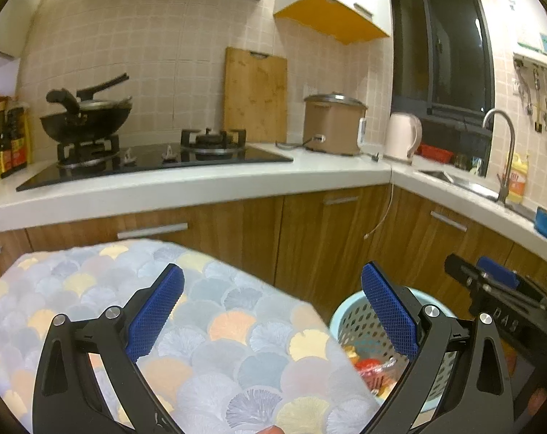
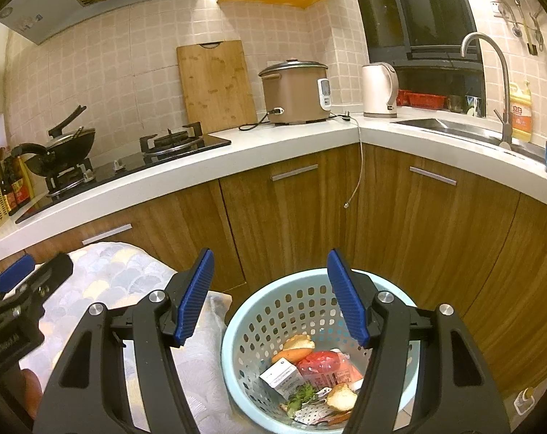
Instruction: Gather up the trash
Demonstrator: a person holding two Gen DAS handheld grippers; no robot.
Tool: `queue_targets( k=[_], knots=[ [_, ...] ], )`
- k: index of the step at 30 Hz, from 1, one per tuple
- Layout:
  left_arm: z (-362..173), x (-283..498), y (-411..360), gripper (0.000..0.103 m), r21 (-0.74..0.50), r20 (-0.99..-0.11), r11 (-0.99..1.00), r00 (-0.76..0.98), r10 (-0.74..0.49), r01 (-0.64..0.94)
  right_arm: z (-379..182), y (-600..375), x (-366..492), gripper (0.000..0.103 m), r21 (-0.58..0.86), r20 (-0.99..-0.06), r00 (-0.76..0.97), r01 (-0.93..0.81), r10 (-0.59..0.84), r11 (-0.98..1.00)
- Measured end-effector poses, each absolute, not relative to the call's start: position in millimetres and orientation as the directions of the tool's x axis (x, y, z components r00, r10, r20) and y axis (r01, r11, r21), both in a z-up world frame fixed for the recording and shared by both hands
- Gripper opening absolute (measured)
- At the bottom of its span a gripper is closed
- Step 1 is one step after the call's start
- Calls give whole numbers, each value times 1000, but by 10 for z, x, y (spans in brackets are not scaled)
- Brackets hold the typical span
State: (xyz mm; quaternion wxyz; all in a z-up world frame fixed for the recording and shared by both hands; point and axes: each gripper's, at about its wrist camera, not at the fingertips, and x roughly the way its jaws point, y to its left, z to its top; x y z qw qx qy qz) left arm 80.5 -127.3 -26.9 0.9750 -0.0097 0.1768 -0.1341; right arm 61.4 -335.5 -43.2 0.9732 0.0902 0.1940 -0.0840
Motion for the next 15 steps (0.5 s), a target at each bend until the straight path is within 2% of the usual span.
queue_targets(
  k=[15],
  knots=[
    [66, 344, -1078, 96, -83, -325, 968, 912, -250, 236, -11, -3195, 106, 61, 124, -325, 937, 176, -127, 977]
  ],
)
